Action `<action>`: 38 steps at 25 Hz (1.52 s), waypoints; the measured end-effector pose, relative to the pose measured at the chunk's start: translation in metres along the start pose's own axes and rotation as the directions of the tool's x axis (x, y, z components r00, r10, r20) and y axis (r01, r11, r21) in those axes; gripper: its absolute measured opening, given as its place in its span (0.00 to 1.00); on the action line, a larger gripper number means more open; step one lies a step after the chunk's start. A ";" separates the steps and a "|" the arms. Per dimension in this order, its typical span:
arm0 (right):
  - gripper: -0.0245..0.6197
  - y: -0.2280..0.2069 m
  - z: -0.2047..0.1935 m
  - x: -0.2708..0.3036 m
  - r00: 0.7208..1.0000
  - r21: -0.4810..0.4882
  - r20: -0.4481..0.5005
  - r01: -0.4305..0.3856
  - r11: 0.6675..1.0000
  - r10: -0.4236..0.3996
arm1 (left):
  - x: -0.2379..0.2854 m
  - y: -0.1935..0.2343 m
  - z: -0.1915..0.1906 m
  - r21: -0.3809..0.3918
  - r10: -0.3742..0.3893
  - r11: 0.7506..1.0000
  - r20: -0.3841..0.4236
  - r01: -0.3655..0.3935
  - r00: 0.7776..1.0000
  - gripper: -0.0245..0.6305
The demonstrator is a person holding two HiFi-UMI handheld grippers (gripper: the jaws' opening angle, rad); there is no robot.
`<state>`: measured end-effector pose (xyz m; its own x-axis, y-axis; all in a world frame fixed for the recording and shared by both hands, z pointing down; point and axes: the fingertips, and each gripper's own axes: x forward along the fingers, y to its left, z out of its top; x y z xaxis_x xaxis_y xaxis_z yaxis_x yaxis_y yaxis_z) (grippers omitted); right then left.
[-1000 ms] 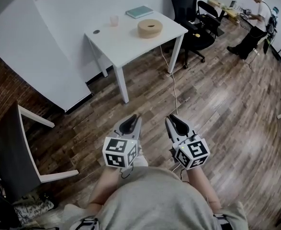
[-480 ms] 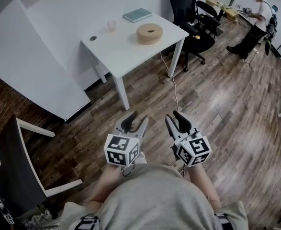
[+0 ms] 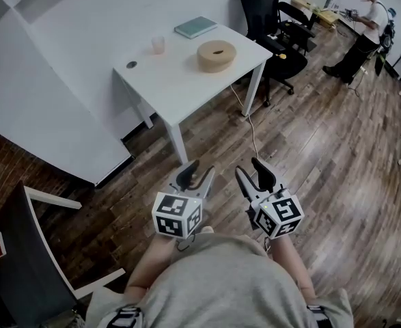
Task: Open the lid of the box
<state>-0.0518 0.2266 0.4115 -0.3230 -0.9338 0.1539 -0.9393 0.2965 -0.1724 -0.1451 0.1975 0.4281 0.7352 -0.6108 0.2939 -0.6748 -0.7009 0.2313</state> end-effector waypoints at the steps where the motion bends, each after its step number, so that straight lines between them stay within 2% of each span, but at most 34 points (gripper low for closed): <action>1: 0.36 0.000 -0.001 0.003 1.000 0.002 0.000 0.002 1.000 -0.002 | 0.002 0.003 0.000 0.001 -0.003 1.000 -0.001 0.003 1.000 0.28; 10: 0.38 -0.009 -0.003 0.027 1.000 0.012 -0.011 0.012 1.000 -0.012 | 0.022 0.023 0.004 -0.005 -0.012 1.000 -0.006 0.012 1.000 0.30; 16: 0.38 -0.029 -0.009 0.057 1.000 0.019 -0.009 -0.012 1.000 0.012 | 0.048 0.040 0.003 -0.009 0.004 1.000 0.002 -0.004 1.000 0.31; 20: 0.38 -0.056 -0.002 0.089 0.999 0.009 -0.014 -0.039 0.999 0.039 | 0.081 0.056 0.015 -0.016 0.032 0.999 0.007 -0.031 0.999 0.31; 38: 0.38 -0.204 0.075 0.238 0.988 -0.067 -0.032 -0.154 0.986 0.153 | 0.258 0.122 0.105 -0.057 0.143 0.988 0.039 -0.141 0.989 0.33</action>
<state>0.0721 -0.0708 0.4106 -0.4661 -0.8706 0.1573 -0.8838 0.4499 -0.1288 -0.0307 -0.0846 0.4350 0.6331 -0.7185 0.2879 -0.7740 -0.5859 0.2399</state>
